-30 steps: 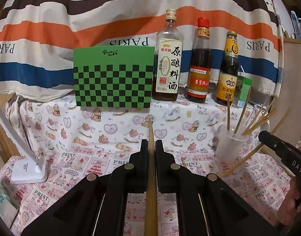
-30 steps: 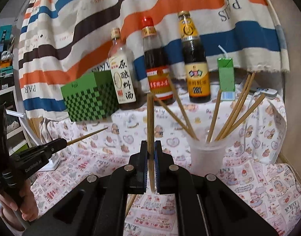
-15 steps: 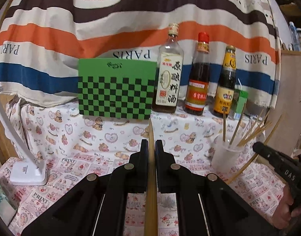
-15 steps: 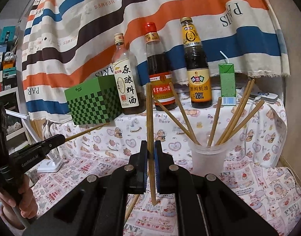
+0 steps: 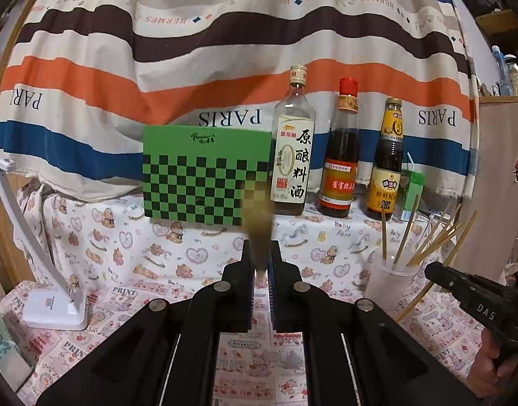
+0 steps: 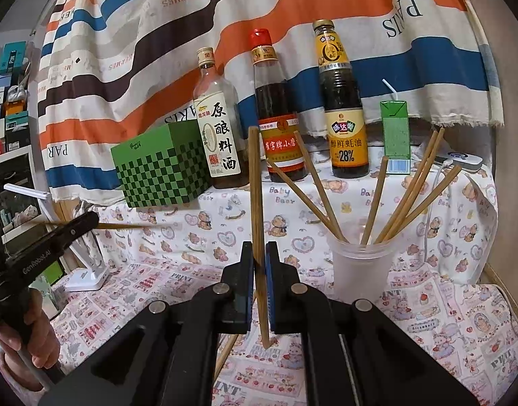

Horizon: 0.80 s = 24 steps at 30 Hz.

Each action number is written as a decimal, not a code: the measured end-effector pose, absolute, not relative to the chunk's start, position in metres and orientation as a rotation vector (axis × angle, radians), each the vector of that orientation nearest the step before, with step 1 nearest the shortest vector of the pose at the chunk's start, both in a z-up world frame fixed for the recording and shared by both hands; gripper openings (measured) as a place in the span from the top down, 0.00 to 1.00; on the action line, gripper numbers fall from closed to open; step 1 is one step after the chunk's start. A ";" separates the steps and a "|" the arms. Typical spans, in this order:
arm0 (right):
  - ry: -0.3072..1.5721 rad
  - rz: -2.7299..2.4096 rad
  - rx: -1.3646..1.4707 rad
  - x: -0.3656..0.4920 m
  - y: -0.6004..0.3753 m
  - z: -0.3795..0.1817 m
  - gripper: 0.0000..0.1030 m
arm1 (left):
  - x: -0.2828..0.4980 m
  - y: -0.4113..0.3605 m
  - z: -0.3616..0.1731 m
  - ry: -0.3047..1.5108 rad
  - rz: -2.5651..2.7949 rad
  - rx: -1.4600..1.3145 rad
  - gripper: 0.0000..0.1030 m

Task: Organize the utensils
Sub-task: 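Raise both held chopsticks upright and move them toward the cup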

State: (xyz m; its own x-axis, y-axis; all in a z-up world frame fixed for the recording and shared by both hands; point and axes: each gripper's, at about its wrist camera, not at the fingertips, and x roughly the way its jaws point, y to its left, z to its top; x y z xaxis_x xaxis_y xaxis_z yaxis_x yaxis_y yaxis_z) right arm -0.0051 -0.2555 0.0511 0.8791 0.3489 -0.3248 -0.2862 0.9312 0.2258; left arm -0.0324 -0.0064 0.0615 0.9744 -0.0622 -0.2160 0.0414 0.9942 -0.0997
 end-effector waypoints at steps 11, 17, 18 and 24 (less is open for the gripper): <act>0.428 0.335 0.158 0.005 -0.251 0.042 0.93 | -0.015 -0.006 0.051 0.325 -0.056 -0.116 0.94; 0.432 0.337 0.157 0.006 -0.250 0.042 0.93 | -0.016 -0.006 0.051 0.322 -0.077 -0.125 0.94; 0.432 0.336 0.159 0.006 -0.250 0.042 0.93 | -0.016 -0.007 0.052 0.323 -0.083 -0.120 0.94; 0.431 0.328 0.173 0.006 -0.253 0.041 0.93 | -0.018 -0.017 0.053 0.309 -0.094 -0.066 0.94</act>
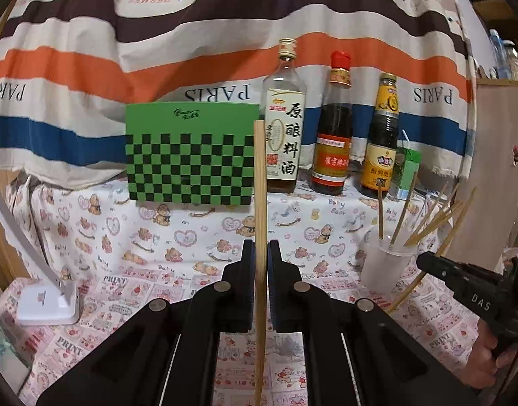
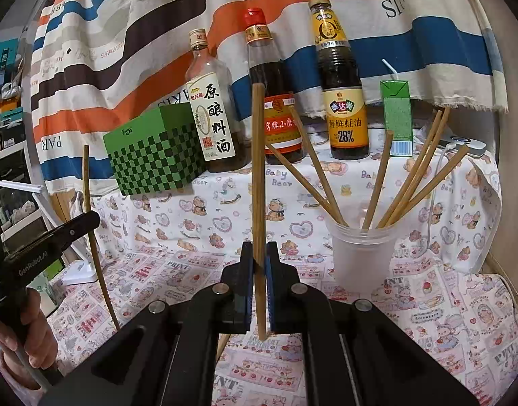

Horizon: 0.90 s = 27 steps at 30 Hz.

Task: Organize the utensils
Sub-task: 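Raise both held chopsticks upright and move them toward the cup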

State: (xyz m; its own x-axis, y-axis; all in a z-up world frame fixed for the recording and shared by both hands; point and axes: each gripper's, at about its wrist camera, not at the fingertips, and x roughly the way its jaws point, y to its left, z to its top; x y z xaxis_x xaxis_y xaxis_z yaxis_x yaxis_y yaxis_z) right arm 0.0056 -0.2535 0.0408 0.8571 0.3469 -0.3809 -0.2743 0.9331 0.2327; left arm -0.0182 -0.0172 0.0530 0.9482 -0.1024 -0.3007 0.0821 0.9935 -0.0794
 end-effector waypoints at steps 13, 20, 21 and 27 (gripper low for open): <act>0.430 0.325 0.172 0.005 -0.254 0.041 0.93 | -0.022 -0.014 0.057 0.302 -0.098 -0.079 0.94; 0.425 0.325 0.182 0.005 -0.257 0.041 0.93 | -0.015 -0.021 0.054 0.347 -0.095 -0.039 0.94; 0.421 0.323 0.186 0.005 -0.258 0.042 0.93 | -0.014 -0.022 0.053 0.354 -0.093 -0.027 0.94; 0.340 0.303 0.214 -0.005 -0.270 0.056 0.93 | -0.012 -0.029 0.049 0.377 -0.090 0.020 0.94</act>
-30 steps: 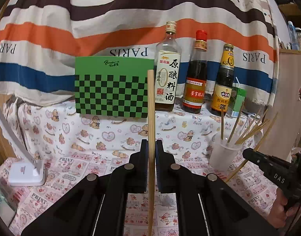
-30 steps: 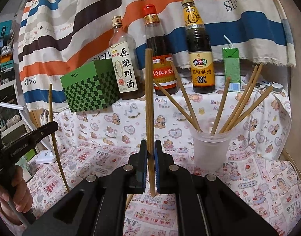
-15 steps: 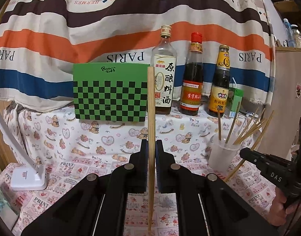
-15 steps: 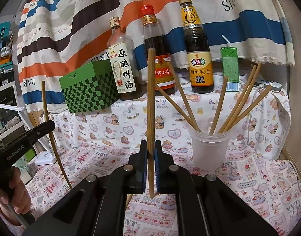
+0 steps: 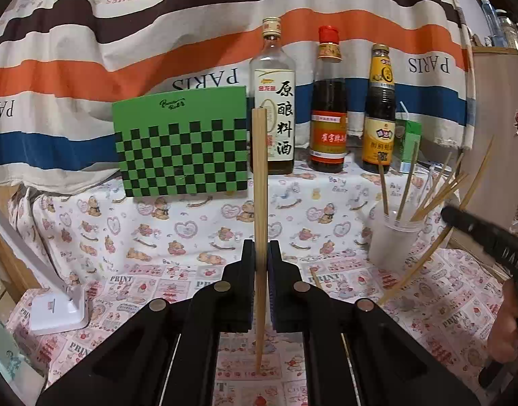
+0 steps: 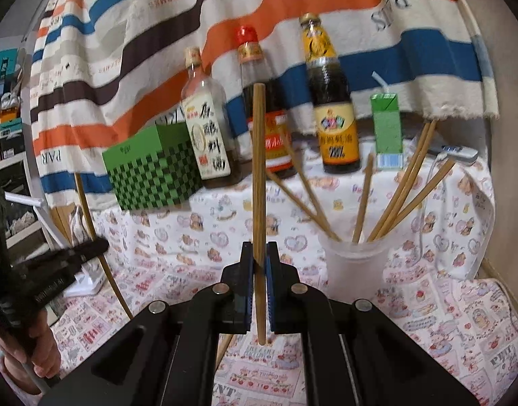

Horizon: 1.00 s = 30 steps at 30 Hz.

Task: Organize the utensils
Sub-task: 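Raise both held chopsticks upright and move them toward the cup, then lower both chopsticks into the clear cup and open both tools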

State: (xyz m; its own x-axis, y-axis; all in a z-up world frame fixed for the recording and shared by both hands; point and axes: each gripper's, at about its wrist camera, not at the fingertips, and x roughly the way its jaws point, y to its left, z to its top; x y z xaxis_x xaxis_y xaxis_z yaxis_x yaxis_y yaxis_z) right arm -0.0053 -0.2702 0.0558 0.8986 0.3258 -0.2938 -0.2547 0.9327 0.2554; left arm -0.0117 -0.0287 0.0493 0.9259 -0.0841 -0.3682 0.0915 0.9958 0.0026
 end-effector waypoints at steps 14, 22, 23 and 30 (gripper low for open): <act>0.031 0.202 0.329 -0.046 -0.343 0.108 0.93 | -0.024 -0.089 0.128 0.210 -0.277 -0.010 0.94; -0.044 0.127 0.389 -0.046 -0.375 0.118 0.93 | -0.010 -0.133 0.178 0.076 -0.450 -0.175 0.94; -0.051 0.128 0.407 -0.046 -0.381 0.120 0.93 | -0.005 -0.138 0.183 0.065 -0.456 -0.193 0.94; -0.046 0.125 0.343 -0.013 -0.381 0.157 0.93 | 0.045 -0.178 0.188 0.016 -0.366 -0.186 0.94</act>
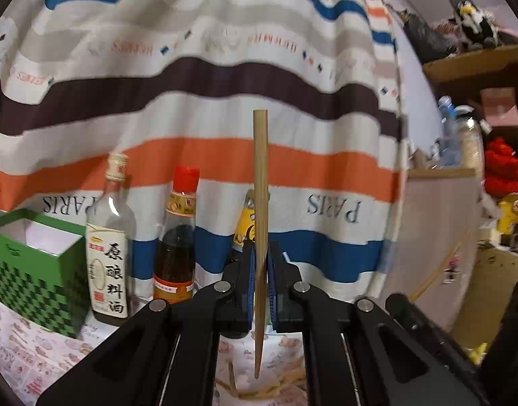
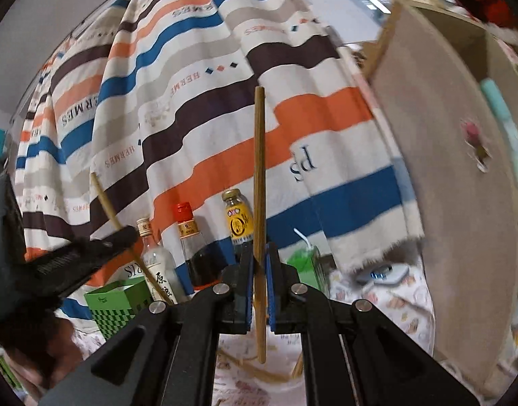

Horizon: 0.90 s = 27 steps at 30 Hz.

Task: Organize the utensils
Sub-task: 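Lower both chopsticks into the clear cup and open both tools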

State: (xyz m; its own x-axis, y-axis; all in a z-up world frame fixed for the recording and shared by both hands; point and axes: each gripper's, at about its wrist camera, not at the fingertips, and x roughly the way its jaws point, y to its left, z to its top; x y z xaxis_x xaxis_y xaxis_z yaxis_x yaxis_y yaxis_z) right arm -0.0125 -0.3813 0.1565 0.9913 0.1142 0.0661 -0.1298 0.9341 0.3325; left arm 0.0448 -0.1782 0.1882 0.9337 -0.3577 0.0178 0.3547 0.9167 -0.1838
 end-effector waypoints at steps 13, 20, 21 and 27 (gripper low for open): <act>0.101 0.122 0.337 0.079 -0.384 0.134 0.93 | 0.100 -0.211 0.133 0.068 -0.314 -0.061 0.94; 0.149 0.129 0.336 0.090 -0.384 0.121 0.93 | 0.114 -0.209 0.115 0.110 -0.296 -0.053 0.94; 0.158 0.139 0.333 0.091 -0.384 0.121 0.93 | 0.115 -0.208 0.113 0.117 -0.300 -0.056 0.94; 0.211 0.179 0.296 0.098 -0.377 0.118 0.93 | 0.120 -0.200 0.110 0.151 -0.313 -0.075 0.71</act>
State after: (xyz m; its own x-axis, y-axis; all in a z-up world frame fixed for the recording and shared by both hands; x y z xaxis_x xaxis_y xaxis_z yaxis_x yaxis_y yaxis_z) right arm 0.0978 -0.3767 0.1181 0.9624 0.2045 -0.1788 -0.1430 0.9411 0.3065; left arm 0.1201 -0.1998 0.1102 0.9402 -0.3122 -0.1364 0.3010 0.9487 -0.0967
